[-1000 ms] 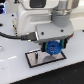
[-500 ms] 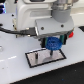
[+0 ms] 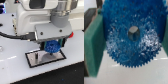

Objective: Insert the blue gear onto the right peg, followed by the red gear

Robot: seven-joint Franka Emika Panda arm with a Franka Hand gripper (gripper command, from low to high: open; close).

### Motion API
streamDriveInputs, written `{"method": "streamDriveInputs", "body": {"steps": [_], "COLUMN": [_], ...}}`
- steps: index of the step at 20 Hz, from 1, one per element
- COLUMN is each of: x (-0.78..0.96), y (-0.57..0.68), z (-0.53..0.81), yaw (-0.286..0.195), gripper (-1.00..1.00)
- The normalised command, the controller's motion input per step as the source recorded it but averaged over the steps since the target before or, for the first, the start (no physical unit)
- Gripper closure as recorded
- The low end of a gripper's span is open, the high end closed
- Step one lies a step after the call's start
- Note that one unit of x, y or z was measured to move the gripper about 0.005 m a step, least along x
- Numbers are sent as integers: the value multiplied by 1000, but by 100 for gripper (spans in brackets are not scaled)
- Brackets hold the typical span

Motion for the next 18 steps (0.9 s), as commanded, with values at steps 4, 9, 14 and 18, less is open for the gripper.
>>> {"method": "streamDriveInputs", "body": {"steps": [4,9,14,18], "x": [184,225,328,231], "y": [0,-5,10,-10], "z": [59,251,239,55], "yaw": [0,0,0,0], "gripper": [100,100,100,100]}}
